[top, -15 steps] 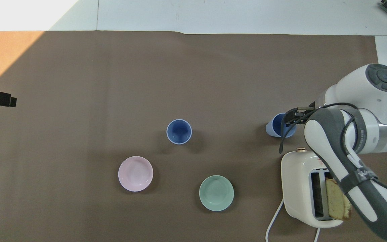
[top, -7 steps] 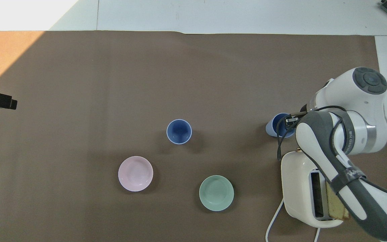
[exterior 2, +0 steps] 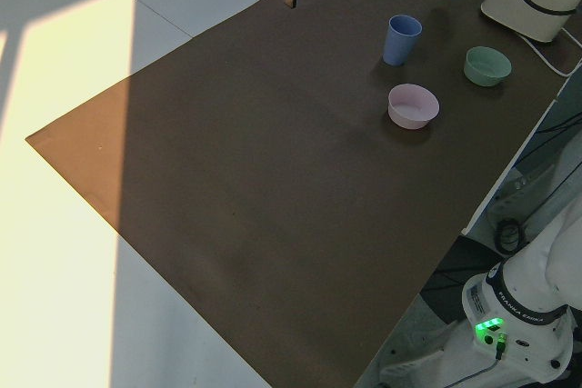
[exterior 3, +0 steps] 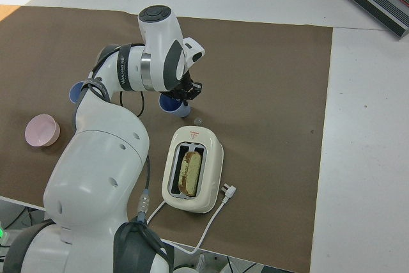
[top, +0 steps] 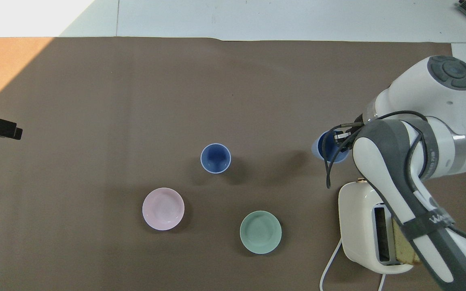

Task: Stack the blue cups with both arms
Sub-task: 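Carry the blue cup with the right gripper over the centered cup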

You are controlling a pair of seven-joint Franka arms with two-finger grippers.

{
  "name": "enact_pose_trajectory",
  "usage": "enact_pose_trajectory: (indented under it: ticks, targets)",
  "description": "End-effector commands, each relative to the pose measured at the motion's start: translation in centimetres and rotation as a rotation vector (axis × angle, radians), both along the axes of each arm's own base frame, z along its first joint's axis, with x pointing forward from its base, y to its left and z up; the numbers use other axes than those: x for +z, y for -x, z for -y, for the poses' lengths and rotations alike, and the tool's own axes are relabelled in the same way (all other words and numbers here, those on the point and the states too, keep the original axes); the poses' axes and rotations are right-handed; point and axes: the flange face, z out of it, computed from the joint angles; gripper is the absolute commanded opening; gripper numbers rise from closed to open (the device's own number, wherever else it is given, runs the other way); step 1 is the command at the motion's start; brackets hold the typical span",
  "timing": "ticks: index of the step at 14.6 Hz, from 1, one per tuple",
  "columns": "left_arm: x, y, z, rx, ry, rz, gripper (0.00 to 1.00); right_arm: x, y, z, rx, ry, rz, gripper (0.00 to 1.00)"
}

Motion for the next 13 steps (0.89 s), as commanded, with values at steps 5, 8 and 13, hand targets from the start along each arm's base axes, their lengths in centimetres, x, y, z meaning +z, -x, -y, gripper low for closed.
enact_pose_trajectory:
  ticks: [5,8,13]
  targets:
    - [0.6,0.4,-0.1,-0.005,-0.019,-0.011,1.00,7.7,1.1,-18.3,-0.190,-0.016,0.076,0.00]
    - [0.6,0.4,0.0,-0.008,-0.019,-0.011,1.00,8.1,1.3,-22.6,-0.163,-0.048,0.104,0.00]
    - [0.7,0.4,-0.4,-0.003,-0.019,-0.011,1.00,6.3,1.3,-26.5,-0.163,-0.071,0.118,0.00]
